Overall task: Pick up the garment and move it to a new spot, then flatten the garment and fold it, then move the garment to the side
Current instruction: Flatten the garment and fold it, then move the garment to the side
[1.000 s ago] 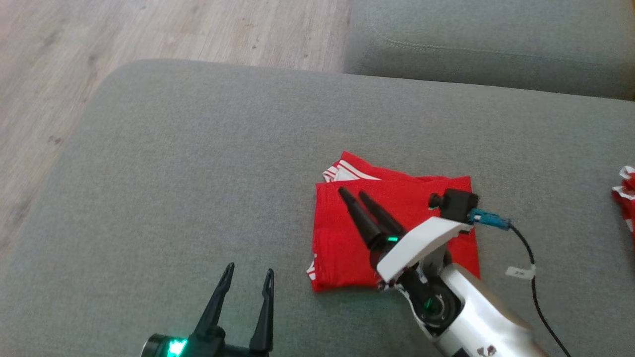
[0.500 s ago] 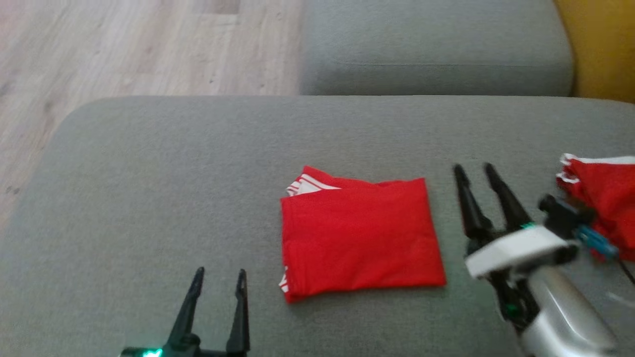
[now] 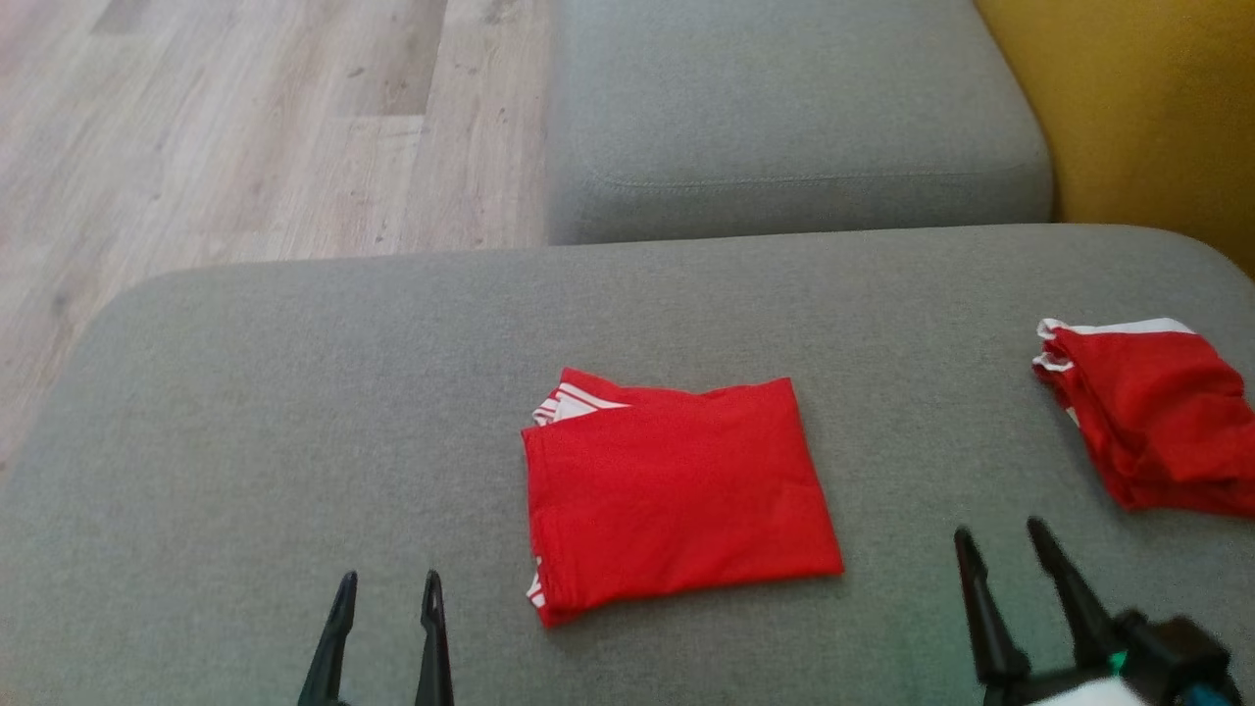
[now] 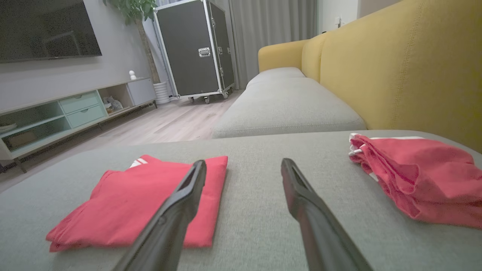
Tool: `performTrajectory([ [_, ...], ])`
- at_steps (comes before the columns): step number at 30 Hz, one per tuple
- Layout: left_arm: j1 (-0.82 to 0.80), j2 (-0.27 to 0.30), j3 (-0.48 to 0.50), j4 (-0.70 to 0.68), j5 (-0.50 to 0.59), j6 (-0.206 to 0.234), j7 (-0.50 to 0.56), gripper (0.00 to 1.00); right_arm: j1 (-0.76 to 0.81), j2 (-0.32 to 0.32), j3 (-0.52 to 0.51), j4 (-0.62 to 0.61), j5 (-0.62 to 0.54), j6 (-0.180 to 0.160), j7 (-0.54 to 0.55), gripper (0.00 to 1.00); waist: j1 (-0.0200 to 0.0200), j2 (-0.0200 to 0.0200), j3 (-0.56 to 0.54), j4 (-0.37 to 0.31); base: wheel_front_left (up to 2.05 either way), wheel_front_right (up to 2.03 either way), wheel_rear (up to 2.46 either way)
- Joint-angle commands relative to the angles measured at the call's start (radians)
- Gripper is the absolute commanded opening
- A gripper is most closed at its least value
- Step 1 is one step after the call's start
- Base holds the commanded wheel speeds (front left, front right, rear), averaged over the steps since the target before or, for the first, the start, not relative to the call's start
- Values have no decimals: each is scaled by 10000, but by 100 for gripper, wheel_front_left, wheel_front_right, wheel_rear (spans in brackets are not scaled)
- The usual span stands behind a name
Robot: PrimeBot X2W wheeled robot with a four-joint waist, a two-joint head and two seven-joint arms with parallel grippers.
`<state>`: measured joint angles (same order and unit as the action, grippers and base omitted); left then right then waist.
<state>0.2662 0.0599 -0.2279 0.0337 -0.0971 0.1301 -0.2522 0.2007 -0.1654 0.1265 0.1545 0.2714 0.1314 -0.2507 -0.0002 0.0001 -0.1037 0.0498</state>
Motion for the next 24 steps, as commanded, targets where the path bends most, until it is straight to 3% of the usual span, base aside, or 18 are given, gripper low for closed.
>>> performTrajectory([
  [1,-240,-54,402,-386,57,-65,-95,100,-126,-18,119,-464,-281,-7,-109,100,2,-1,-84,-104,0,0,0],
  [12,39,-56,621,-369,216,-238,-95,100,81,245,67,-533,-1022,-7,-110,100,2,-1,-111,-323,0,0,0],
  [24,117,-65,665,-222,342,-399,-95,100,-5,393,98,-335,-792,-7,-110,100,2,-1,-161,-253,0,0,0],
])
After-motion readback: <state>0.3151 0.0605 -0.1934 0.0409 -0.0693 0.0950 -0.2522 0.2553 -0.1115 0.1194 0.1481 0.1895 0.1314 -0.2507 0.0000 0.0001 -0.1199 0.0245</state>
